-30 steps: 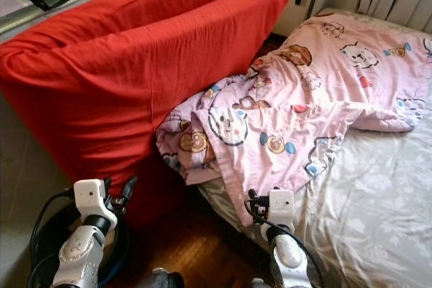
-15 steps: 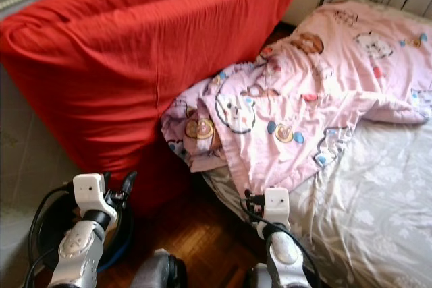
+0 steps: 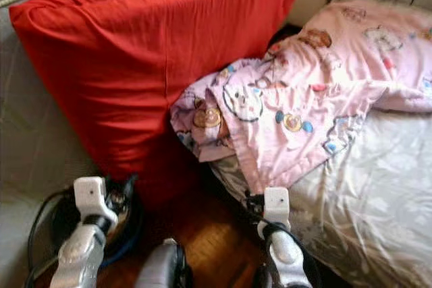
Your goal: Clean up the room
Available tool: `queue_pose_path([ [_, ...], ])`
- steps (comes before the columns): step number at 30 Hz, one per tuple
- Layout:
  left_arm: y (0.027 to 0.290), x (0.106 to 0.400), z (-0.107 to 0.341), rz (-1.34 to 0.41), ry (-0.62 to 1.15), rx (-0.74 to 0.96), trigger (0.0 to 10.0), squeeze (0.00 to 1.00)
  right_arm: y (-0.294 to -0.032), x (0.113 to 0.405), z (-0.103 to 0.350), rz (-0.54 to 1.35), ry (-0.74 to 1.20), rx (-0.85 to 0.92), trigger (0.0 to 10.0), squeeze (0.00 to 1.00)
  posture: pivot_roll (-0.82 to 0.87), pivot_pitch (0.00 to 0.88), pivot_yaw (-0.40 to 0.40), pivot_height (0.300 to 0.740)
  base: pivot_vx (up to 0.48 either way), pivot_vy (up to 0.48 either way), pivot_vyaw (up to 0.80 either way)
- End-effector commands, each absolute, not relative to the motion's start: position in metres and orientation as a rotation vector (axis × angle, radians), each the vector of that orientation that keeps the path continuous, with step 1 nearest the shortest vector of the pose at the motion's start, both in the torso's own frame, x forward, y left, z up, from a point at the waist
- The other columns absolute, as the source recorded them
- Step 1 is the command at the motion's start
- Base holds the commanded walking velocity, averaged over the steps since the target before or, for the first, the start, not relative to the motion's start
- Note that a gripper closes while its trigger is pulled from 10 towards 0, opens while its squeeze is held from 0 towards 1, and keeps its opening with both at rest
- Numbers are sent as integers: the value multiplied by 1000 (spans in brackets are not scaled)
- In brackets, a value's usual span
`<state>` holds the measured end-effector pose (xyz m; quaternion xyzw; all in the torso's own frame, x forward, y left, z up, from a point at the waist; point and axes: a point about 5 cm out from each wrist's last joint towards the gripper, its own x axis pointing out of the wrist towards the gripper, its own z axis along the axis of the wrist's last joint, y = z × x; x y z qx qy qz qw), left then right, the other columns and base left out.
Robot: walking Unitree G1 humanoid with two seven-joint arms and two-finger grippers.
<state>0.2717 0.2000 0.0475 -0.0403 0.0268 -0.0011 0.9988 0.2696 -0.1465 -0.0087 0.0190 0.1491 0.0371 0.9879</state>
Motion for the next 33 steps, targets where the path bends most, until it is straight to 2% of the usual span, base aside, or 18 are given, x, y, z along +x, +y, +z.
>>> queue_pose_path([
  [1,200,274,51,-4,47,-75,10000,0,-146,266,-13,75,324,32,10000,0,23,165,62,651,0,0,0],
  [7,200,273,53,-2,42,-75,10000,0,-144,267,-12,82,325,29,10000,0,23,165,63,631,0,0,0],
  [33,199,272,54,-1,70,-69,10000,0,-141,269,-10,87,305,49,10000,0,25,171,61,621,0,0,0],
])
